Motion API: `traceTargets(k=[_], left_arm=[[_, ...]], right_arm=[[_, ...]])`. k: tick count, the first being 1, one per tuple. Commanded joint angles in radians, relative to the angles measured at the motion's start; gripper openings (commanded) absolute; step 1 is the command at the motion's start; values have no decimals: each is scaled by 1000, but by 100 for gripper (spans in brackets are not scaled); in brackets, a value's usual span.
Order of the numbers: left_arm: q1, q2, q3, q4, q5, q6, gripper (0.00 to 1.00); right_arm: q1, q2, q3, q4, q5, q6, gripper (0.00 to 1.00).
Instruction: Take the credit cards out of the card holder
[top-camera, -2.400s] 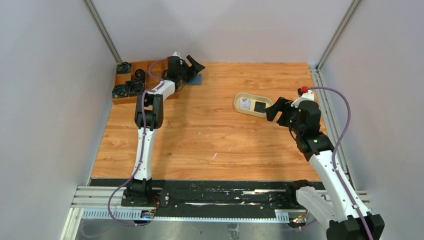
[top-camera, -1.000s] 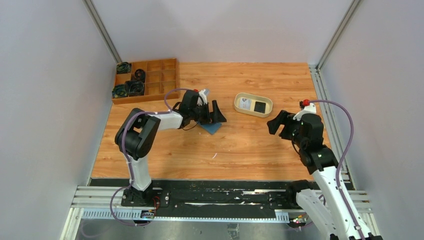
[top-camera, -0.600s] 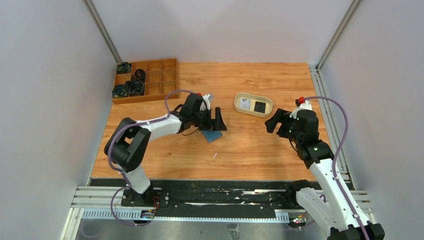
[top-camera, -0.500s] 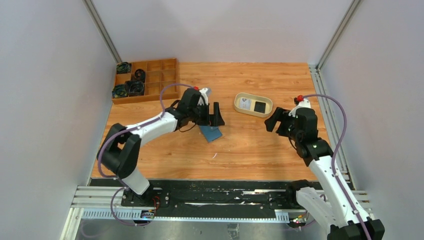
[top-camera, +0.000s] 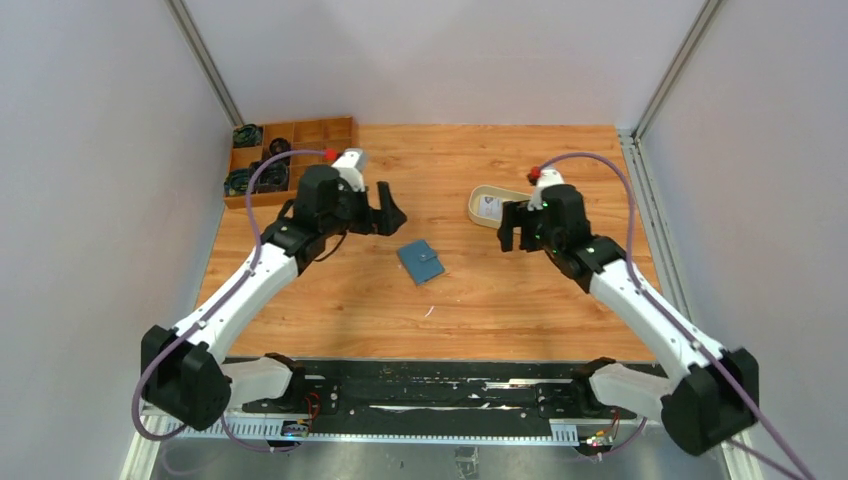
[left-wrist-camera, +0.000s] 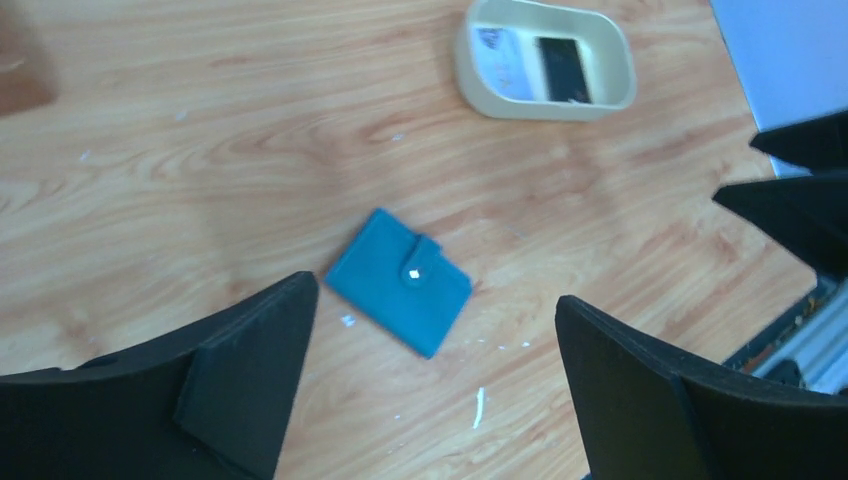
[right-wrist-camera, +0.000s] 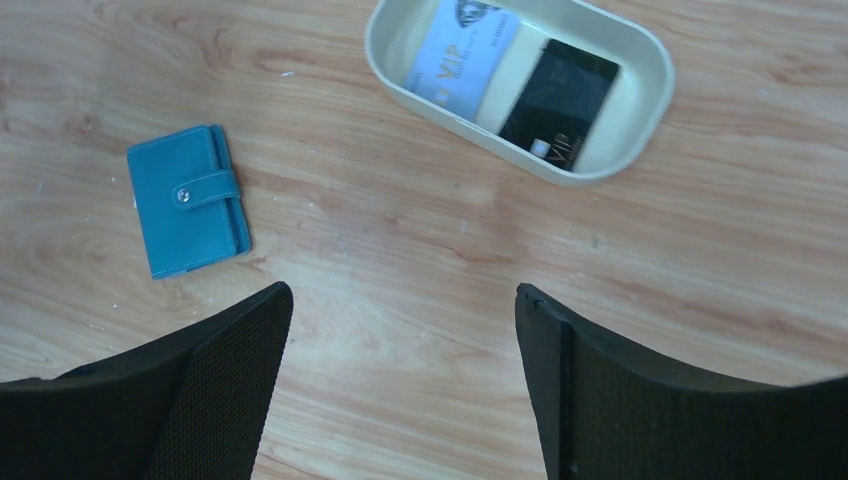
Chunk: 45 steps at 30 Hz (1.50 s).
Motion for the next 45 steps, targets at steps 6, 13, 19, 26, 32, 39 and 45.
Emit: traceTargets(k=[6, 13, 19, 26, 32, 39, 45], left_arm=[[209, 4, -23, -128, 48, -48, 100], [209, 97, -88, -108, -87, -155, 100], [185, 205, -178, -24, -79, -253, 100], [94, 337, -146, 16, -93, -290, 98], [89, 418, -103, 11, -104, -283, 97], [88, 494, -33, -83, -66, -305, 95], [88, 459, -115, 34, -96, -276, 95]], right_arm=[[200, 296, 153, 112, -43, -104, 84], [297, 493, 324, 88, -77, -102, 73], [366, 647, 397, 59, -31, -40, 64], [421, 765, 430, 83, -22, -16, 61], [425, 796, 435, 97, 41, 34, 58], [426, 814, 439, 61, 64, 67, 55], [425, 824, 408, 129, 67, 7, 56]])
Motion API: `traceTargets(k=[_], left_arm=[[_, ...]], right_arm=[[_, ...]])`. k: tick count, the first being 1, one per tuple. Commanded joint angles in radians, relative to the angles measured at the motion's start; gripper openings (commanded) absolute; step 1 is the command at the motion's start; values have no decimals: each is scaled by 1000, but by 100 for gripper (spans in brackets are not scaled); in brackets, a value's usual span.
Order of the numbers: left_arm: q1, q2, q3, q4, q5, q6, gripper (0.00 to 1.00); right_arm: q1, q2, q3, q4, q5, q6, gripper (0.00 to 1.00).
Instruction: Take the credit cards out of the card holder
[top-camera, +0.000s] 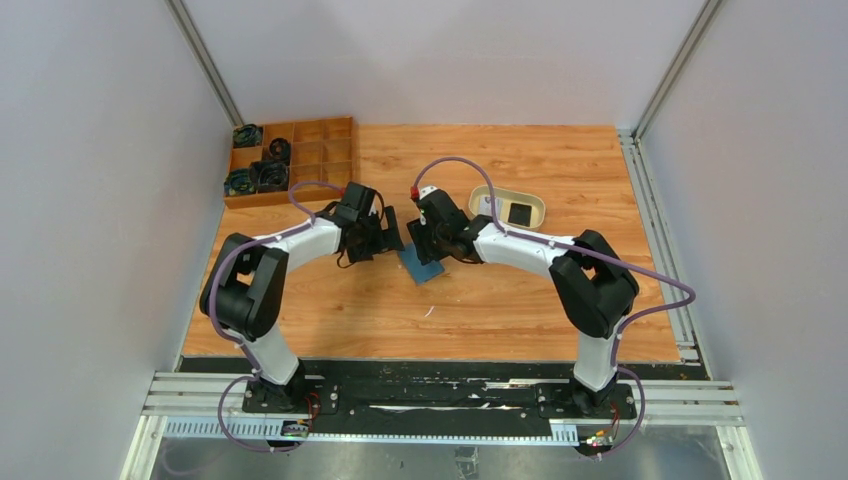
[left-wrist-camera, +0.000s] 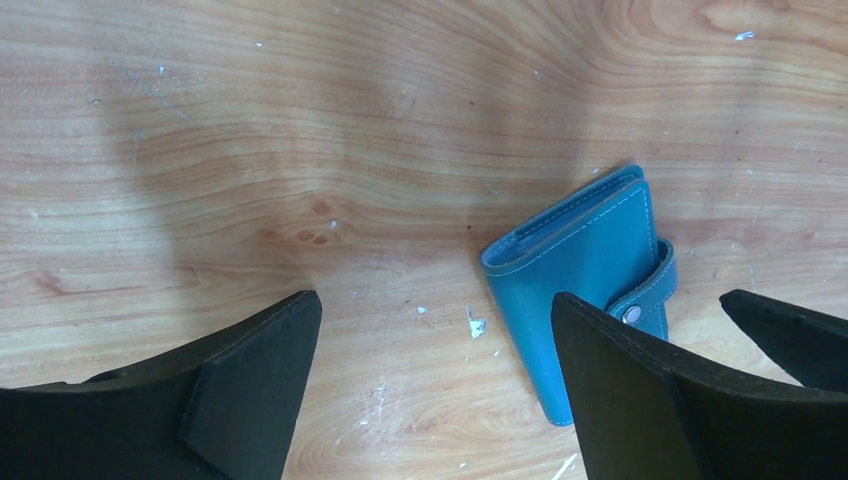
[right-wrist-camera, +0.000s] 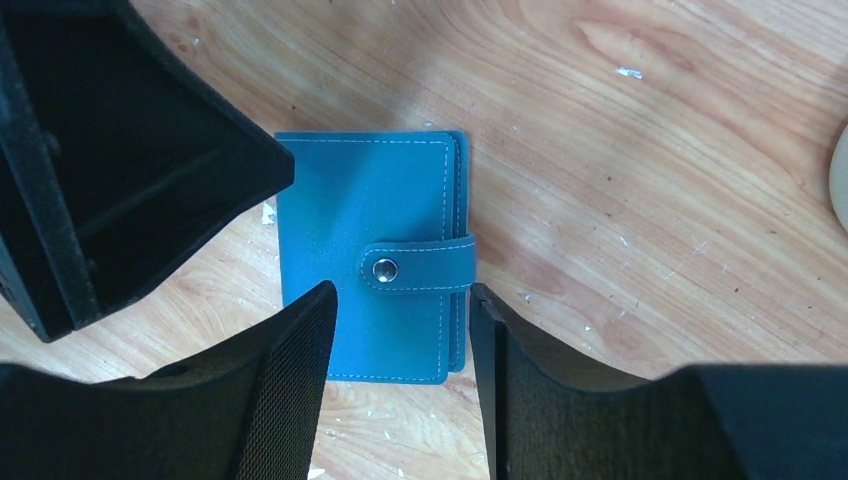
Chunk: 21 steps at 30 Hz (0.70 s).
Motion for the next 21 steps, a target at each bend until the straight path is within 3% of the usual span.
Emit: traceTargets(k=[1, 6, 21], left_arm=[[-2, -12, -91, 75, -2, 1, 95], [-5, -3, -143, 157, 60, -32, 93], [-43, 26, -145, 156, 51, -16, 89]], right_arm=[[8, 25, -10, 30, 10, -28, 56], [9, 43, -21, 41, 4, -33, 56], [9, 68, -73, 56, -23, 15, 55]])
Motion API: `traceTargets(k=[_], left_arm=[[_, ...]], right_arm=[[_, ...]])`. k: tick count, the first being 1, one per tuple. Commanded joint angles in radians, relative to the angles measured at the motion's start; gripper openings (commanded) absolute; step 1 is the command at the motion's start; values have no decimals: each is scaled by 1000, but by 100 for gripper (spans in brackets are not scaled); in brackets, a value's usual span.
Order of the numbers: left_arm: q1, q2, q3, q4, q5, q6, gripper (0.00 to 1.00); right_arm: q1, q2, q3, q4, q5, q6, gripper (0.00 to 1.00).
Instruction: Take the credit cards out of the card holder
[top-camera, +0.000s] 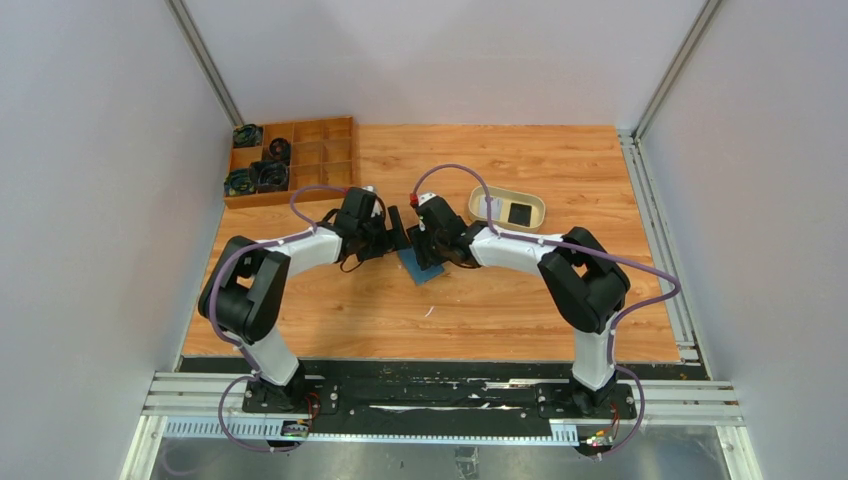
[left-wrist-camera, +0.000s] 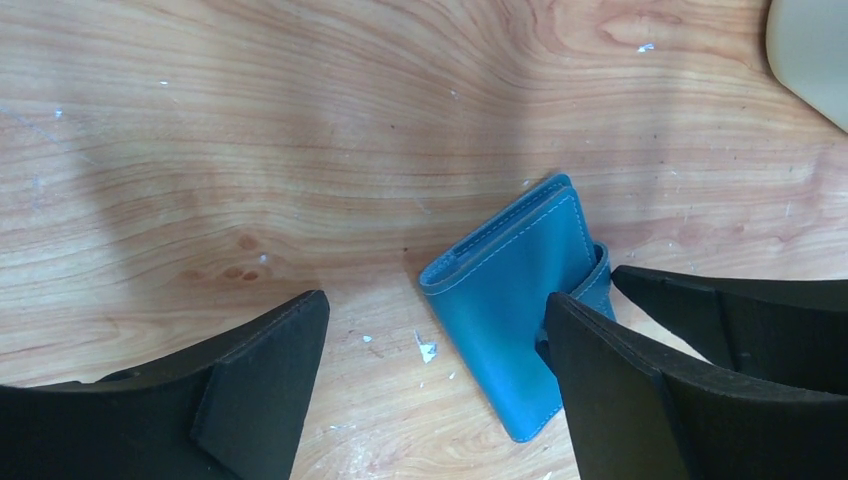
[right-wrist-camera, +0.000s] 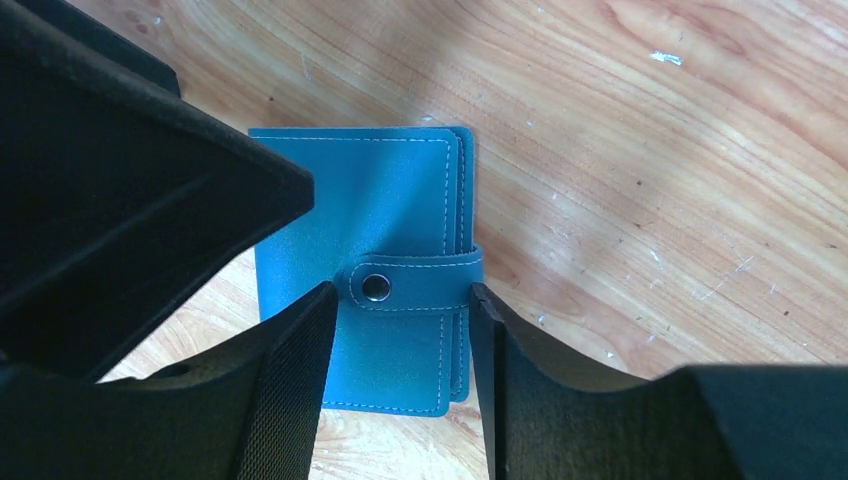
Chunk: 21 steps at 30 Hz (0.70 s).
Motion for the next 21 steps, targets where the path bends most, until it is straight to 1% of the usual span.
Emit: traceTargets(k=[1, 3, 12, 15, 17, 18, 19, 21], left_arm=[[-31, 53, -43, -64, -12, 6, 89], [-42, 59, -42, -68, -27, 8, 89], [-69, 117, -31, -64, -65, 13, 87], [-73, 125, -34, -65, -76, 14, 87], [-75, 129, -36, -67, -87, 14, 86], [-75, 131, -38, -66, -91, 14, 86], [-75, 135, -40, -65, -94, 14, 86], [-77, 140, -44, -64, -100, 14, 86]], right_arm=[[9, 17, -49, -4, -13, 22, 54], [9, 22, -56, 1, -11, 31, 52], [9, 32, -70, -6, 21, 53, 36], [9, 31, -67, -18, 23, 53, 25], [9, 32, -63, -24, 20, 54, 13], [9, 32, -62, -27, 18, 53, 3], [9, 32, -62, -28, 16, 56, 1], [8, 26, -63, -30, 11, 65, 0]])
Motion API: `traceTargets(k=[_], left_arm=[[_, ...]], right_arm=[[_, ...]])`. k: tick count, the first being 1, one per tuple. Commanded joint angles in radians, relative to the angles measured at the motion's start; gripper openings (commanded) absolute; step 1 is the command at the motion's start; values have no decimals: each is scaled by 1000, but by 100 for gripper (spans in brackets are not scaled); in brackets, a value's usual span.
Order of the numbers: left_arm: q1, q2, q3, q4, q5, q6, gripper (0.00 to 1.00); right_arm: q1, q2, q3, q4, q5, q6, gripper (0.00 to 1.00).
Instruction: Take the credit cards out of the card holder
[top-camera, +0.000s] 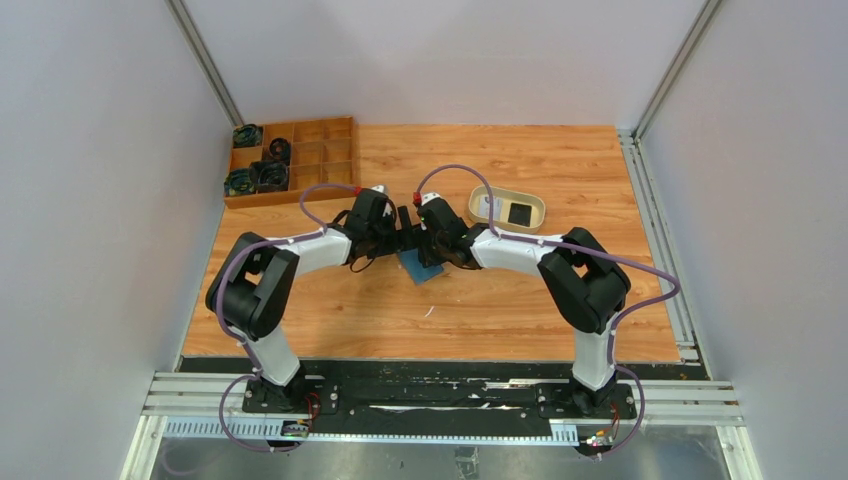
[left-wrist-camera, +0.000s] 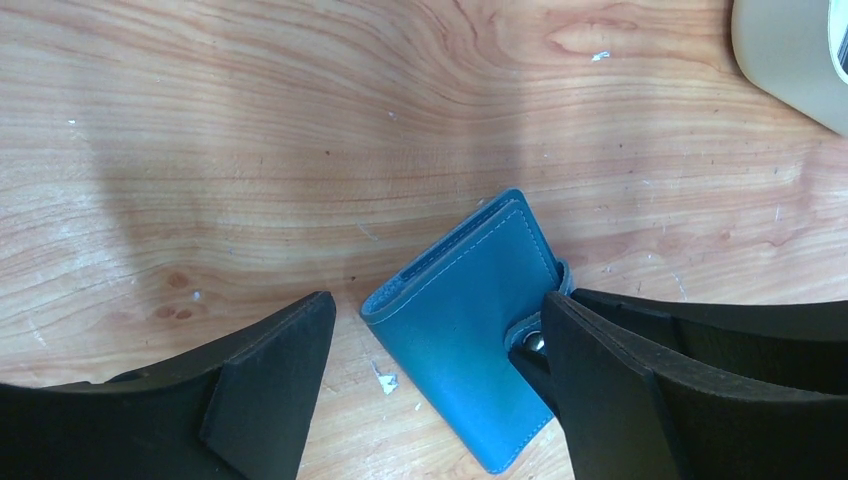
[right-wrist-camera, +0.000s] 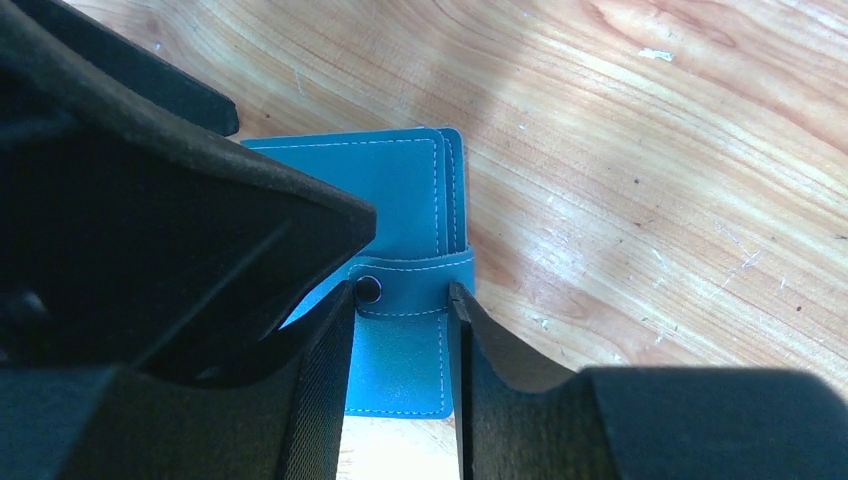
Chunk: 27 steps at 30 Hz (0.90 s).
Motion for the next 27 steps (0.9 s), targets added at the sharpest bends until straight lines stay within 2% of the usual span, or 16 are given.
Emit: traceTargets(k=[1, 14, 21, 27], left_arm=[[-16, 98, -59, -133, -46, 8, 86], [-16, 22, -67, -162, -153, 31, 85], [-18, 1, -61, -138, -42, -1, 85], [-29, 10, -77, -140, -34, 13, 85]], right_arm=[[8, 24, -36, -83, 0, 20, 0], [-72, -102, -150, -16, -122, 106, 0], [-93, -117, -191, 26, -165, 137, 0], [-113, -123, -229, 124, -219, 182, 0]])
